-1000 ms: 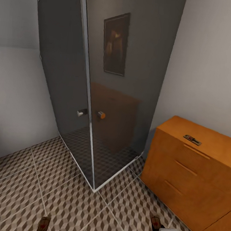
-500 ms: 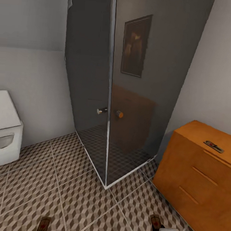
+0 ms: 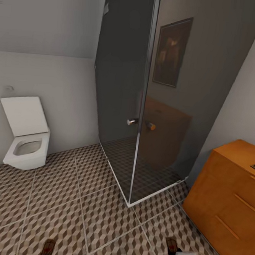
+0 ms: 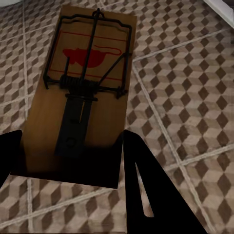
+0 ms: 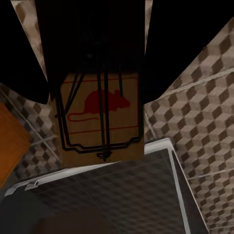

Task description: Take the four mousetraps from the cabinet in the bathroom and place them on the bathroom floor. Make sure all four end up on the same floor surface, and ensure that at least two of them are either under or directly next to the same bathroom sink.

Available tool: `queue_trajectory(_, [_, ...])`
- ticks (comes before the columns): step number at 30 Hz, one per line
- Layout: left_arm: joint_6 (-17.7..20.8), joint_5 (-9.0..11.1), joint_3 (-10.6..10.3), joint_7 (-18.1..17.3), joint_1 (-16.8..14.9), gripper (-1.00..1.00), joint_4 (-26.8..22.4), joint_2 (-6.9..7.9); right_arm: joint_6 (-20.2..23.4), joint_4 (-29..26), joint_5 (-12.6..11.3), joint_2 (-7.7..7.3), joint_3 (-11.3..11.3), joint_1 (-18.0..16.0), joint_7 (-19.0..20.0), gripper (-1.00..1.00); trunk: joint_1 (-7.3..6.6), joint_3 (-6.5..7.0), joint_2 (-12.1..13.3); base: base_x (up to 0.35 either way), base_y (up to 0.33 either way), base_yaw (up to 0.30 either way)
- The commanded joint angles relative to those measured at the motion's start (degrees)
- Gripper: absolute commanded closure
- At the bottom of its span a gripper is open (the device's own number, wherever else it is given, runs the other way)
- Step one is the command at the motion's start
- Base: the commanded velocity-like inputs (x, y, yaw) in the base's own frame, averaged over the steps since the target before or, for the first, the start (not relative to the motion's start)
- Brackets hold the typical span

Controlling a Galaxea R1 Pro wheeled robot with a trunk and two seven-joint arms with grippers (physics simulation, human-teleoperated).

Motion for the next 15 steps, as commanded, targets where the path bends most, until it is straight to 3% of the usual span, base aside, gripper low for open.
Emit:
queue_trajectory(1, [-0.1, -0.2, -0.45, 0.7, -0.07, 1.0, 0.15, -0.04, -0.11, 0.0, 0.37, -0.03, 0.03, -0.01, -0.14, 1.0, -0.01, -0.05, -0.03, -0.079, 0.0, 0.284])
queue_trajectory(15, [-0.1, -0.2, -0.46, 0.7, -0.07, 1.0, 0.15, -0.04, -0.11, 0.0, 0.37, -0.05, 0.0, -0.01, -0.14, 1.0, -0.01, -0.05, -0.03, -0.079, 0.0, 0.284])
